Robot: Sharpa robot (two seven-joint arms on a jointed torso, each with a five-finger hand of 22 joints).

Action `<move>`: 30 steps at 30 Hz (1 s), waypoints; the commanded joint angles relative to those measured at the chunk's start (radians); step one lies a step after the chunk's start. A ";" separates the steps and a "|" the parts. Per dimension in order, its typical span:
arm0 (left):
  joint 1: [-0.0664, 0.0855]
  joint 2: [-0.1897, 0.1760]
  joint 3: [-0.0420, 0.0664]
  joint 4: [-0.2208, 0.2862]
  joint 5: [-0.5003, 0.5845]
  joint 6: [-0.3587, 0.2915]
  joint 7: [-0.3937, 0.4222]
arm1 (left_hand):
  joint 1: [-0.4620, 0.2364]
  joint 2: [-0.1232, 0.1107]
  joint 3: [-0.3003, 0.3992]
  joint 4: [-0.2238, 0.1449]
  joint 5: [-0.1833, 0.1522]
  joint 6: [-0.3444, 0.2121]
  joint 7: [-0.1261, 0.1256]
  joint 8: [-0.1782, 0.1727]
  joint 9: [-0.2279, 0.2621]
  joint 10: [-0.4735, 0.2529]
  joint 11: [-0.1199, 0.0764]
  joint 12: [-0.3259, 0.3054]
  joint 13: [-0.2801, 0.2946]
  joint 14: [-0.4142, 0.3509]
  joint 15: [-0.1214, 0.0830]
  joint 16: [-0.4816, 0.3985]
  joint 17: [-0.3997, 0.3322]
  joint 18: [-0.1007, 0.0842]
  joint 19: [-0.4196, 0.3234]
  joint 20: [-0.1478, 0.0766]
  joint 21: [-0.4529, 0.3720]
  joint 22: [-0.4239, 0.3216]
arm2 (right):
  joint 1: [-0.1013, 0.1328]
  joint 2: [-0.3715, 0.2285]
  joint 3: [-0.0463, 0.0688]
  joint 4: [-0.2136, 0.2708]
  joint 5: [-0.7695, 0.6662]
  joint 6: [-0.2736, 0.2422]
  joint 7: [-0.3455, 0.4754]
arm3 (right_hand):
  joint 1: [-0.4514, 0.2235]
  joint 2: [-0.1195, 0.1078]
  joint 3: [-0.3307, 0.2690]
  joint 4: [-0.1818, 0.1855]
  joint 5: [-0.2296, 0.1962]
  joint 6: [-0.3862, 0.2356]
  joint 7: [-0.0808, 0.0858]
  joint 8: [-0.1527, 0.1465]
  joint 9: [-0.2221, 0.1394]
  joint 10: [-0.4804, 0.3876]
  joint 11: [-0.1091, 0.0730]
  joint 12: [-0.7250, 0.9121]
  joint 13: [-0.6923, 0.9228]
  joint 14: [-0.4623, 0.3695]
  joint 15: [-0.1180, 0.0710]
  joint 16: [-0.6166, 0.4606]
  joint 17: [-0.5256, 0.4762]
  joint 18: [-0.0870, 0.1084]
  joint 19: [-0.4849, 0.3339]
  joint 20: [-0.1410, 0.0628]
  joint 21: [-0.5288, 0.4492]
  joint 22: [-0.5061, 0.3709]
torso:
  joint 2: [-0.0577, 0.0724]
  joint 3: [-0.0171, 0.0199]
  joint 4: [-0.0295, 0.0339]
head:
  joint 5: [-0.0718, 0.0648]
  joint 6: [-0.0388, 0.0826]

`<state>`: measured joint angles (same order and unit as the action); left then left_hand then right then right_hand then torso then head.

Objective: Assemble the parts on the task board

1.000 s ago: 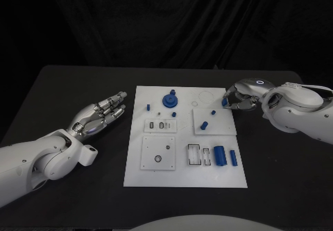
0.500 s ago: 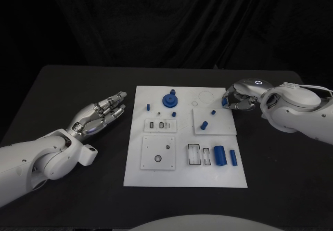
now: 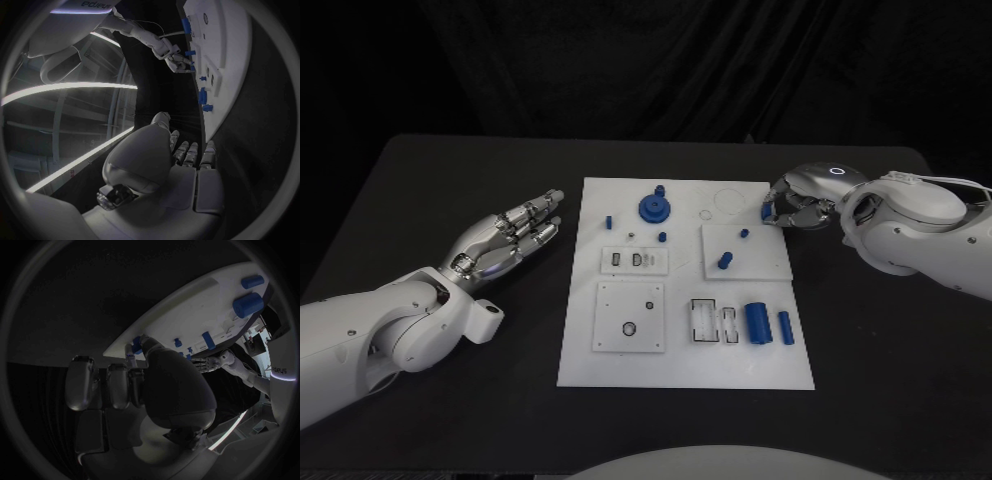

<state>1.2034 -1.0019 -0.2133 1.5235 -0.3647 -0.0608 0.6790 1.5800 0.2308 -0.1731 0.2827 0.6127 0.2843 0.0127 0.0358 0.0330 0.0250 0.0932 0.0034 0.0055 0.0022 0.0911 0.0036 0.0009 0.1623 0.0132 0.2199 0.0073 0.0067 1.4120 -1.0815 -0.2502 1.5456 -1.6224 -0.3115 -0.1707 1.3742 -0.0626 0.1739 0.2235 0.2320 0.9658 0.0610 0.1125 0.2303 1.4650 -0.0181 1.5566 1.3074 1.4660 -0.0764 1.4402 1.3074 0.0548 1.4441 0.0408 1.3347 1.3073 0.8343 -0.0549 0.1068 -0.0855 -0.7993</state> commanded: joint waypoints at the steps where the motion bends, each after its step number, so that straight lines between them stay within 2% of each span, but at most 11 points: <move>1: 0.000 0.001 0.001 0.001 -0.001 0.002 0.107 | -0.007 -0.003 0.008 0.001 -0.002 -0.007 0.001 -0.003 0.001 0.001 0.004 0.003 0.001 -0.002 0.005 -0.004 -0.001 0.018 -0.001 0.008 0.003 0.001 | -0.003 0.001 0.000 -0.001 -0.003 -0.032 0.007 | 0.001 0.011 0.003 0.000 0.010 0.012 -0.001 0.007 0.004 0.089 -0.008 0.000 0.247 0.067 -0.007 -0.003 0.132 0.007 0.000 -0.009 -0.006 0.123 | 0.000 -0.0003 0.0001 | 0.000 -0.001; 8: 0.000 0.001 0.001 0.001 -0.001 0.003 0.105 | -0.008 -0.004 0.008 0.001 -0.002 -0.009 0.001 -0.003 0.000 0.001 0.006 0.003 0.001 -0.002 0.006 -0.004 -0.001 0.018 0.000 0.009 0.003 0.001 | -0.003 0.003 0.000 -0.001 -0.003 -0.063 0.013 | 0.007 0.014 0.007 -0.005 0.035 0.026 -0.006 0.010 0.013 0.090 -0.013 0.001 0.248 0.068 -0.011 -0.001 0.133 0.007 0.001 -0.014 -0.005 0.125 | 0.000 -0.0004 0.0004 | 0.004 0.000; 15: 0.000 -0.002 0.001 0.002 -0.001 0.002 0.104 | -0.008 -0.004 0.008 0.001 -0.002 -0.009 0.001 -0.003 0.000 0.001 0.006 0.003 0.001 -0.002 0.006 -0.004 -0.001 0.018 0.000 0.009 0.003 0.001 | -0.002 0.000 0.001 0.006 -0.003 -0.103 0.016 | 0.014 0.024 0.019 -0.010 0.095 0.031 -0.007 0.006 0.024 0.090 -0.016 0.001 0.248 0.069 -0.014 -0.002 0.134 0.006 0.003 -0.018 -0.006 0.128 | 0.000 -0.0002 0.0000 | 0.007 -0.001; 18: 0.000 -0.003 0.001 0.002 -0.001 0.002 0.104 | -0.010 -0.004 0.008 0.002 -0.003 -0.009 0.002 -0.003 0.000 0.001 0.007 0.003 0.001 -0.002 0.007 -0.004 -0.001 0.018 0.000 0.009 0.003 0.001 | -0.002 -0.003 0.001 0.014 -0.003 -0.124 0.018 | 0.017 0.025 0.022 -0.013 0.106 0.033 -0.008 0.006 0.027 0.090 -0.016 0.001 0.248 0.069 -0.014 -0.002 0.134 0.007 0.003 -0.018 -0.007 0.128 | 0.000 -0.0001 0.0001 | 0.008 -0.001; 23: 0.000 -0.004 0.001 0.003 -0.001 0.002 0.103 | -0.010 -0.004 0.008 0.002 -0.003 -0.009 0.002 -0.003 0.000 0.001 0.007 0.003 0.001 -0.002 0.007 -0.004 -0.001 0.018 0.000 0.009 0.003 0.001 | 0.003 -0.009 0.002 0.050 -0.003 -0.171 0.025 | 0.020 0.025 0.026 -0.017 0.122 0.034 -0.008 0.004 0.031 0.091 -0.016 0.002 0.249 0.069 -0.015 0.000 0.135 0.006 0.004 -0.019 -0.005 0.130 | 0.000 0.0001 -0.0003 | 0.010 0.000; 30: -0.001 -0.003 0.001 0.003 -0.001 0.001 0.102 | -0.010 -0.004 0.008 0.002 -0.003 -0.009 0.002 -0.003 0.000 0.001 0.007 0.003 0.001 -0.002 0.007 -0.004 -0.001 0.018 0.000 0.009 0.003 0.001 | 0.028 -0.003 0.003 0.132 0.070 -0.214 0.059 | 0.025 0.023 0.031 -0.022 0.141 0.037 -0.006 0.003 0.036 0.096 -0.016 0.006 0.254 0.071 -0.015 0.006 0.141 0.004 0.008 -0.019 0.001 0.135 | 0.000 0.0002 -0.0022 | 0.012 0.000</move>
<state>1.2032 -1.0060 -0.2135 1.5238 -0.3647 -0.0612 0.6790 1.5759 0.2268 -0.1704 0.2855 0.6127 0.2808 0.0162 0.0358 0.0330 0.0251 0.0931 0.0034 0.0055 0.0021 0.0912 0.0036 0.0015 0.1623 0.0132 0.2199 0.0073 0.0067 1.4364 -1.0866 -0.2478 1.6619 -1.6039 -0.4616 -0.1418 1.3955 -0.0448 0.2007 0.2022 0.3683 0.9955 0.0538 0.1133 0.2643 1.4686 -0.0288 1.5566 1.3074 1.4662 -0.0832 1.4410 1.3075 0.0547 1.4493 0.0285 1.3302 1.3081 0.8340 -0.0550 0.1058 -0.0741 -0.7993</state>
